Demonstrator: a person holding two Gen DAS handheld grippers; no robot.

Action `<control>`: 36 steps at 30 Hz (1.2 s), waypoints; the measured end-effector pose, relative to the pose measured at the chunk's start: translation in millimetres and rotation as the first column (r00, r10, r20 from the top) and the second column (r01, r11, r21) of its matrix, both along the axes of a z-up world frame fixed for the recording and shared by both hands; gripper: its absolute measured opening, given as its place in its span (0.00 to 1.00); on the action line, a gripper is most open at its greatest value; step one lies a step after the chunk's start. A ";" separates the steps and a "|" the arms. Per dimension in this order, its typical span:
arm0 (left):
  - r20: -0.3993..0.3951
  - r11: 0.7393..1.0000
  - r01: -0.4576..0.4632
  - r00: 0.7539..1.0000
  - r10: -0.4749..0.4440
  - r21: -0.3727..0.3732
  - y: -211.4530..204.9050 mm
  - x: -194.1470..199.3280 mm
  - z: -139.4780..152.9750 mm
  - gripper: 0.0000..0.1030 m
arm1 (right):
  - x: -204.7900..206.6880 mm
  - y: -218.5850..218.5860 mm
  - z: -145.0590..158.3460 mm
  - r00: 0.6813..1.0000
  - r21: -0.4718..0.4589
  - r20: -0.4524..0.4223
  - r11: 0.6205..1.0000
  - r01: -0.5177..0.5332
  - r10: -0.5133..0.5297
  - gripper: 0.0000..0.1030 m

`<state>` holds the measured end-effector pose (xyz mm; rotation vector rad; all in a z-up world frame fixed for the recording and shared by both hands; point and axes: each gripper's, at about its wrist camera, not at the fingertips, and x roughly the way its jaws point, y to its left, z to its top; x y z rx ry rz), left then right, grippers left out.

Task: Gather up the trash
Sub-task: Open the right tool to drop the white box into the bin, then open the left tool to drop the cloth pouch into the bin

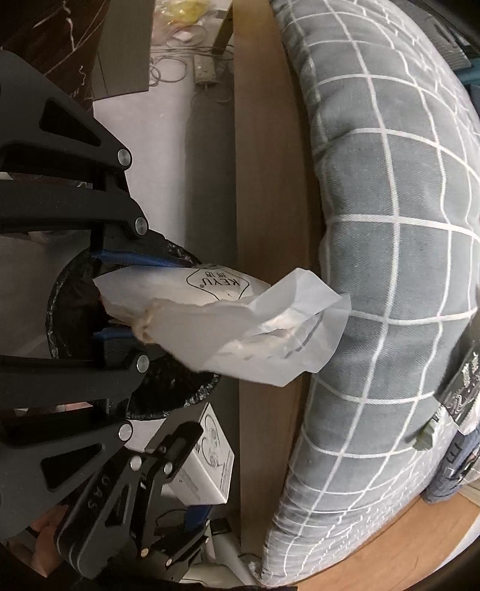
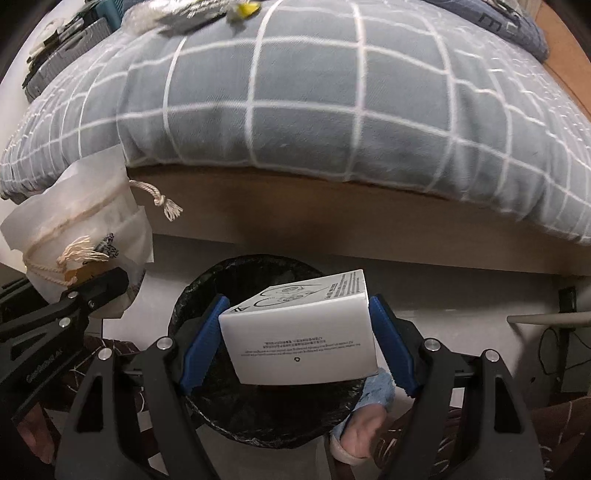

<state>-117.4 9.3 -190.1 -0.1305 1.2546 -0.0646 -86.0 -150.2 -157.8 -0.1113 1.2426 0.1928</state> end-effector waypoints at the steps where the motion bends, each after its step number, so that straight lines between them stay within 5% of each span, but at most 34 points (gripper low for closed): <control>1: 0.001 1.000 0.001 1.000 -0.001 0.002 1.2 0.1 -0.3 0.25 | 0.3 2.1 -2.6 1.000 -0.001 -0.004 1.000 -0.005 0.005 0.72; 9: -0.015 1.000 -0.019 1.000 0.019 0.009 14.4 -2.3 -8.9 0.25 | 4.7 7.7 -12.3 0.999 -0.009 -0.023 1.000 -0.023 0.023 0.72; 15: -0.031 1.000 -0.017 0.999 0.017 0.007 13.6 -4.9 -13.7 0.25 | 1.4 2.4 -10.2 1.000 -0.034 0.012 0.999 -0.006 0.006 0.93; 36: -0.087 0.994 0.104 0.991 -0.106 -0.025 -75.7 -2.6 -31.4 0.25 | -14.3 -97.2 6.9 0.980 -0.044 0.064 0.981 0.190 -0.187 0.93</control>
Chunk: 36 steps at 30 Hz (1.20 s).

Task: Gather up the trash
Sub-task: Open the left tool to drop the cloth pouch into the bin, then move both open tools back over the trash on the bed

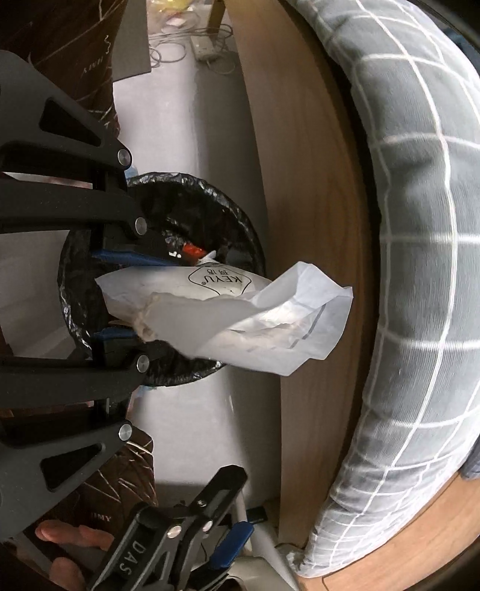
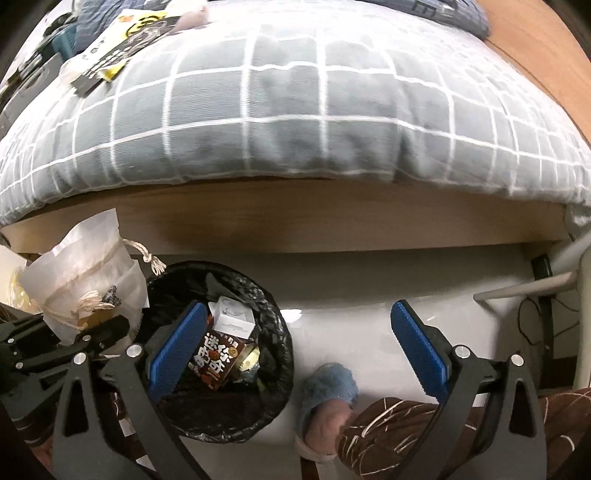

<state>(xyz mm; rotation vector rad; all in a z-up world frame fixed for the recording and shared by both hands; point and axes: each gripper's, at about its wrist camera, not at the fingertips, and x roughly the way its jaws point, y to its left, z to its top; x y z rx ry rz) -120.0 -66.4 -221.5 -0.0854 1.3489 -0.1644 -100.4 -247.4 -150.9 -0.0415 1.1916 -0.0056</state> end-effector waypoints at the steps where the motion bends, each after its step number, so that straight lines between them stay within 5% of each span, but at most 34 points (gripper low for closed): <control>1: 0.003 1.000 0.002 1.000 -0.002 -0.001 -2.5 0.4 0.1 0.25 | -0.8 -1.7 -0.1 1.000 -0.002 0.000 1.000 0.003 -0.003 0.93; 5: 0.006 1.000 0.017 1.000 -0.017 0.010 -10.4 2.5 -0.5 0.32 | -2.1 -4.1 -0.7 1.000 0.007 -0.006 1.000 0.011 -0.011 0.93; 10: 0.030 0.999 0.022 0.999 -0.024 0.048 -10.4 1.4 -2.8 0.62 | -1.9 -1.5 -0.4 1.000 0.014 -0.005 1.000 0.007 -0.007 0.93; 21: 0.122 0.995 0.016 0.992 -0.028 0.103 1.5 4.3 22.7 0.91 | 1.1 9.9 29.8 0.997 0.035 0.072 0.999 -0.001 -0.002 0.93; 36: 0.252 0.988 -0.110 0.965 0.079 0.112 49.5 9.3 82.7 0.95 | 11.0 26.9 86.1 0.978 0.056 0.206 0.998 -0.009 -0.003 0.93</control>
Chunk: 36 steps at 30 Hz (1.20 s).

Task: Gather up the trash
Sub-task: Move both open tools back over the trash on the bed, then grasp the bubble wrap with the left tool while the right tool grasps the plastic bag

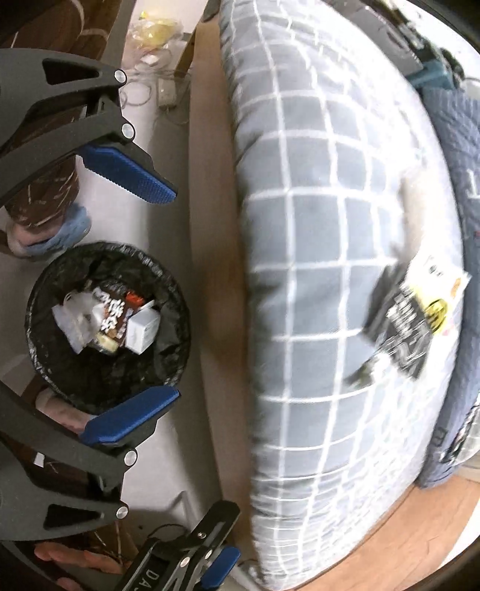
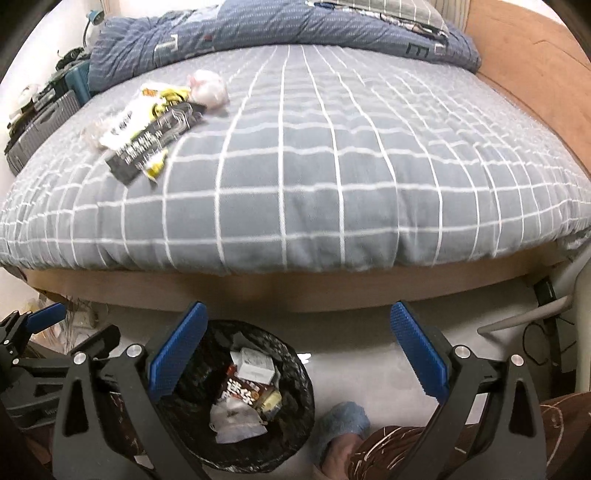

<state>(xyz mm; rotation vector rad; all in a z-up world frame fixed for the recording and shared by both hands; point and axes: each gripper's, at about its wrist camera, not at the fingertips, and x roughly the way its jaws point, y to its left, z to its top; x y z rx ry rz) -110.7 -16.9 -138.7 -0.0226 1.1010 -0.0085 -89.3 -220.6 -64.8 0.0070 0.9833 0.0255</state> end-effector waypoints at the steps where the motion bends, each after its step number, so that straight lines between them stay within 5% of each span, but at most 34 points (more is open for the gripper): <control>1: 0.014 1.000 -0.002 1.000 0.002 -0.001 2.8 0.5 5.4 0.94 | 0.9 2.9 3.5 1.000 0.002 0.008 1.000 -0.003 0.003 0.93; 17: 0.147 0.994 -0.107 0.983 0.107 -0.012 57.7 23.0 71.2 0.94 | 35.2 53.5 62.6 0.991 0.002 0.113 0.997 -0.073 0.072 0.93; 28: 0.174 0.990 -0.128 0.975 0.138 -0.065 101.3 93.2 102.5 0.94 | 103.0 82.5 84.6 0.981 -0.012 0.122 0.988 -0.153 0.153 0.91; 36: 0.154 0.992 -0.117 0.981 0.122 -0.043 112.1 159.1 93.6 0.94 | 180.9 85.8 79.6 0.979 -0.029 0.122 0.987 -0.158 0.161 0.85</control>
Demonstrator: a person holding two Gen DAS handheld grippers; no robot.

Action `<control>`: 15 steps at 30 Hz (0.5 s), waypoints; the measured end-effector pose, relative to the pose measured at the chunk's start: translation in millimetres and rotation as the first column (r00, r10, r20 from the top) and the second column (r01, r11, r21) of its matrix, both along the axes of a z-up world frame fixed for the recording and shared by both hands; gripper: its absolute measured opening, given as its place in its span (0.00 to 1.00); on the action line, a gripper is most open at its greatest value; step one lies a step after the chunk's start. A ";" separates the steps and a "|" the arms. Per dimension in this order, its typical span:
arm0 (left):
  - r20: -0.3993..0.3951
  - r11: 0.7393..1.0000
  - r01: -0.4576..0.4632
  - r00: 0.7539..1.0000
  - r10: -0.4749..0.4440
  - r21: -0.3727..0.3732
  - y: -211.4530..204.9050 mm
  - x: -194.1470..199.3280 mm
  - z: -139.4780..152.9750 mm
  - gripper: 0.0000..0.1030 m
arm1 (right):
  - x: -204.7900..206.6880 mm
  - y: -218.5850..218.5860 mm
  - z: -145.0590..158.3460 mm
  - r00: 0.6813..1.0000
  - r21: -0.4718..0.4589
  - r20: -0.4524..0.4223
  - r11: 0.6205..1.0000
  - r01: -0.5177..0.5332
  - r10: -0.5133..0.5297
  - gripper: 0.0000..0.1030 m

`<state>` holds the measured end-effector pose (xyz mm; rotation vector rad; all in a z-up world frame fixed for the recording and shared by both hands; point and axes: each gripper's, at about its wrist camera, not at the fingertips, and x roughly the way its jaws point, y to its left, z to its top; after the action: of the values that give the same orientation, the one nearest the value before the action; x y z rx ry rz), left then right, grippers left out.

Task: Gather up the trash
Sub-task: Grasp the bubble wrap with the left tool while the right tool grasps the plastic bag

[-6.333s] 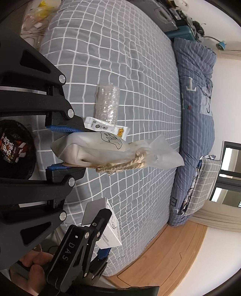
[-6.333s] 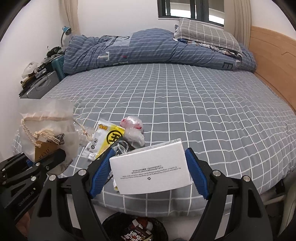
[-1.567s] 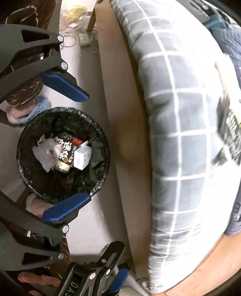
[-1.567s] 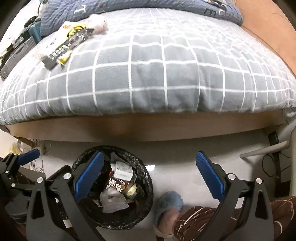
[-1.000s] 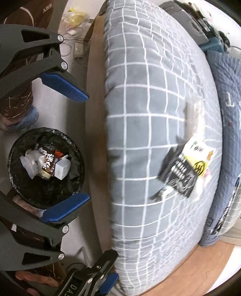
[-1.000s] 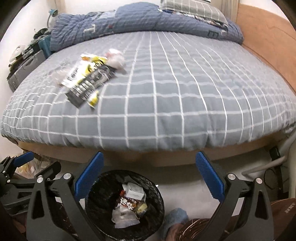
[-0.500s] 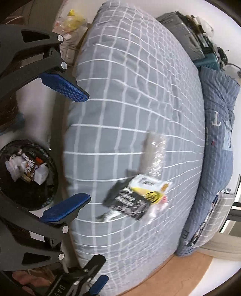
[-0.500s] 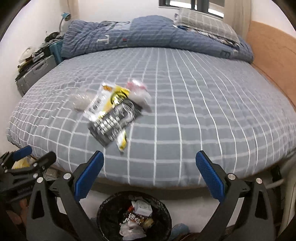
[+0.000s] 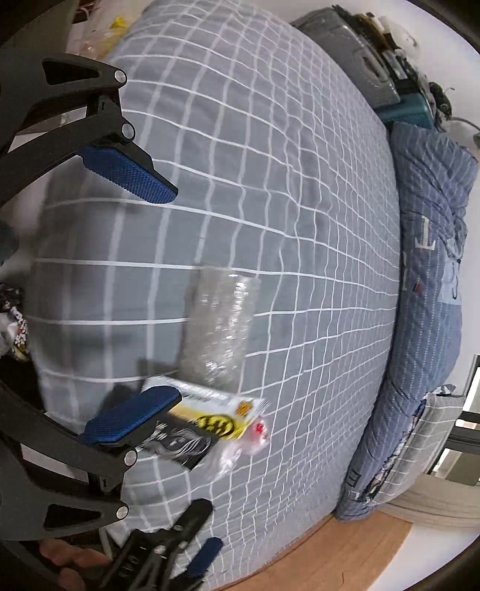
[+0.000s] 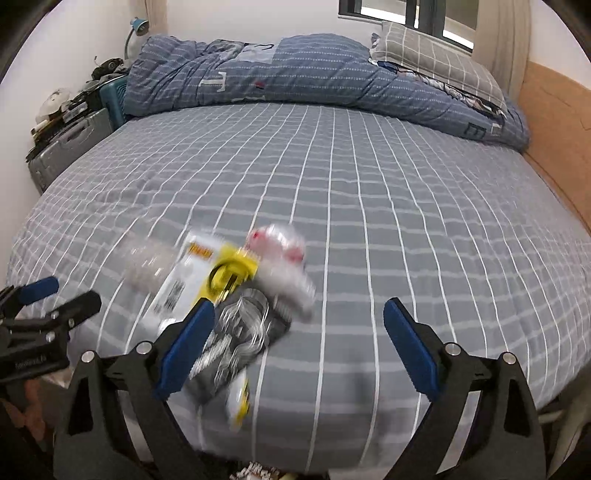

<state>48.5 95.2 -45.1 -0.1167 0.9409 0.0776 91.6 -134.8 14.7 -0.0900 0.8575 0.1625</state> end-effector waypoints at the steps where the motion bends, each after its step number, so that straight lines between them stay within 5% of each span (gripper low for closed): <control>1: -0.011 1.000 0.002 1.000 -0.002 0.008 0.8 9.6 -3.8 0.94 | 11.4 -0.1 -3.2 1.000 0.006 -0.010 1.000 -0.002 0.002 0.83; 15: -0.124 0.998 0.032 0.992 -0.037 -0.045 -3.5 81.8 -54.1 0.88 | 83.4 -1.9 -63.5 0.986 0.120 -0.159 0.992 -0.033 0.052 0.72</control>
<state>130.3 91.8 -99.3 -0.1365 1.0696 0.0326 175.0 -136.7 -48.7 0.0151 1.0061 0.2626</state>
